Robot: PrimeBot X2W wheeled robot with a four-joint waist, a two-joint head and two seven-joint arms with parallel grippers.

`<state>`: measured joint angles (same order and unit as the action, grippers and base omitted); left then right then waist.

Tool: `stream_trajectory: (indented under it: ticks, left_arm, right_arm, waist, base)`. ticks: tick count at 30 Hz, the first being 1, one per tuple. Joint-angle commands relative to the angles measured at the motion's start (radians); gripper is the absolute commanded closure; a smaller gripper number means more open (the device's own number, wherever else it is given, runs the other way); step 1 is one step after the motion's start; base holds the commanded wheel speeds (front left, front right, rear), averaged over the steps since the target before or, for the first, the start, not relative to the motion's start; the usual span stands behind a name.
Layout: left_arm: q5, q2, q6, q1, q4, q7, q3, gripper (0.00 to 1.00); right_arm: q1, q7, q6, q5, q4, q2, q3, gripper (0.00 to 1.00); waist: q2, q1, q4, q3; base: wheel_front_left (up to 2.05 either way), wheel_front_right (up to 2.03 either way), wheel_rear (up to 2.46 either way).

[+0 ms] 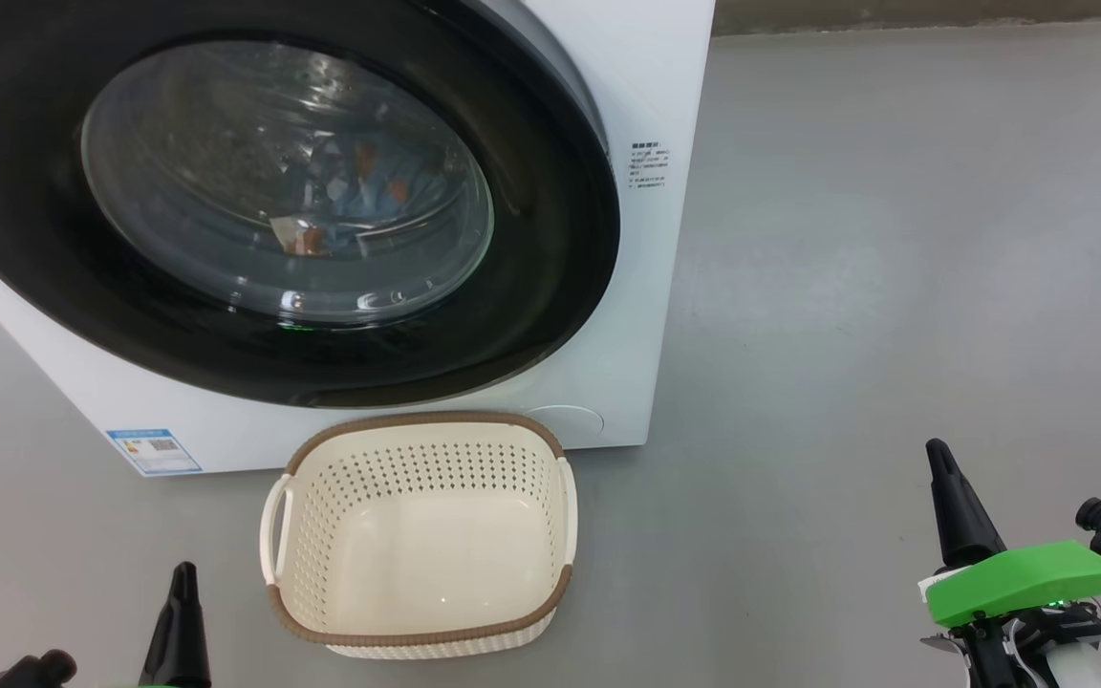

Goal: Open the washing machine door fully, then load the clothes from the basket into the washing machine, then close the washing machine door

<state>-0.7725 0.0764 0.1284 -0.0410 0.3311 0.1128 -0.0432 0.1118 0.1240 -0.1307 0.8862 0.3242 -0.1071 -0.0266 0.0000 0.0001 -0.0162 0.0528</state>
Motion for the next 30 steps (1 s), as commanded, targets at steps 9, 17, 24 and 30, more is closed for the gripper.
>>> stream_trajectory:
  ticks: [9, 17, 24, 30]
  left_arm:
    - [-0.119, 0.007, 0.001, -0.040, -0.037, -0.031, -0.027, 1.00]
    - [-0.204, 0.003, 0.001, -0.044, -0.042, -0.055, -0.033, 1.00]
    - [-0.269, 0.000, 0.001, -0.047, -0.045, -0.072, -0.037, 1.00]
    - [-0.333, -0.003, 0.001, -0.051, -0.049, -0.090, -0.041, 1.00]
  right_arm:
    - [0.016, -0.030, 0.000, 0.110, -0.036, -0.004, 0.016, 1.00]
    - [0.014, -0.053, 0.000, 0.186, -0.040, 0.002, 0.028, 1.00]
    - [0.012, -0.070, 0.000, 0.242, -0.044, 0.006, 0.038, 1.00]
    - [0.011, -0.087, 0.000, 0.299, -0.047, 0.010, 0.047, 1.00]
  waist:
    - [0.0000, 0.0000, 0.002, -0.007]
    - [0.0000, 0.0000, 0.004, -0.012]
    - [0.0000, 0.0000, 0.005, -0.016]
    - [0.0000, -0.0001, 0.006, -0.020]
  base:
    - [0.00, 0.00, 0.00]
    - [0.00, 0.00, 0.00]
    - [0.00, 0.00, 0.00]
    - [0.00, 0.00, 0.00]
